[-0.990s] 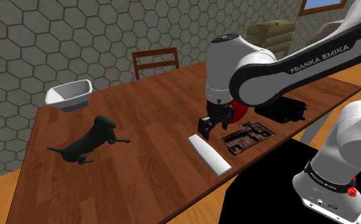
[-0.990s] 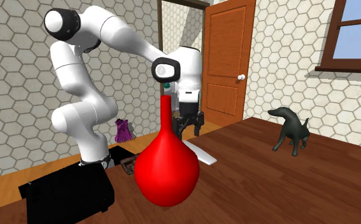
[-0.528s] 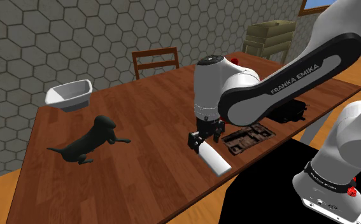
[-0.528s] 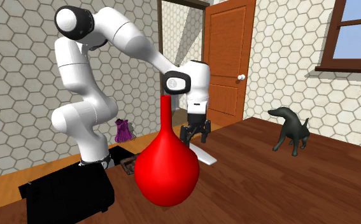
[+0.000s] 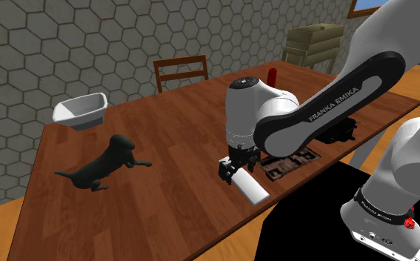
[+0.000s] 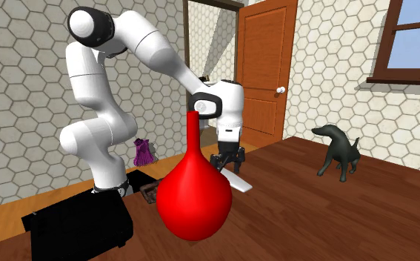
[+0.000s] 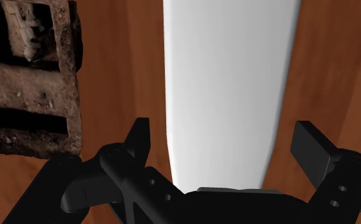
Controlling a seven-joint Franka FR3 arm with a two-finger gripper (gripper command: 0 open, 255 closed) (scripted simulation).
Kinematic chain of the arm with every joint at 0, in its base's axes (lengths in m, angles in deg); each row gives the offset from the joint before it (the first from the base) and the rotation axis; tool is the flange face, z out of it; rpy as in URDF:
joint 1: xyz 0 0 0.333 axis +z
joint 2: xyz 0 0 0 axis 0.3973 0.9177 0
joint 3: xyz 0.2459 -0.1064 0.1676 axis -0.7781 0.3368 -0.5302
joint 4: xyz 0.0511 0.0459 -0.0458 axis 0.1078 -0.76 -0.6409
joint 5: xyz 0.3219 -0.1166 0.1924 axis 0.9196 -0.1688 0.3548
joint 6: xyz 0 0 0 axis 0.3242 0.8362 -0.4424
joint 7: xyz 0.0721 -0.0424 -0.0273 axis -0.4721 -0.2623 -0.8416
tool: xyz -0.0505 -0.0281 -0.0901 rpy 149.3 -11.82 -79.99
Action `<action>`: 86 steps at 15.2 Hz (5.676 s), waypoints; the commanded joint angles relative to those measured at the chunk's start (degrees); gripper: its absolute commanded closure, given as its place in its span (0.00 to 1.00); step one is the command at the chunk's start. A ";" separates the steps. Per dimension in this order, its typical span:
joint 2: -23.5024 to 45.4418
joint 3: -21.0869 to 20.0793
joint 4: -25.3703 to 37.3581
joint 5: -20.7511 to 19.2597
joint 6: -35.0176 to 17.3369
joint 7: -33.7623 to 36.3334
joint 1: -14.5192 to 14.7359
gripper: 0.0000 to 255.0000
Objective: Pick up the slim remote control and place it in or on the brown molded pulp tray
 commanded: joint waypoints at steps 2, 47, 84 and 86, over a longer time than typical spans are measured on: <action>0.07 -0.01 0.01 -0.04 -0.06 0.03 -0.01 0.00; -32.39 14.29 -7.43 4.45 25.27 -15.12 1.95 1.00; -40.54 18.63 -15.84 2.62 25.44 -19.80 1.13 0.00; -40.55 18.63 -15.84 2.62 25.45 -19.80 1.14 0.00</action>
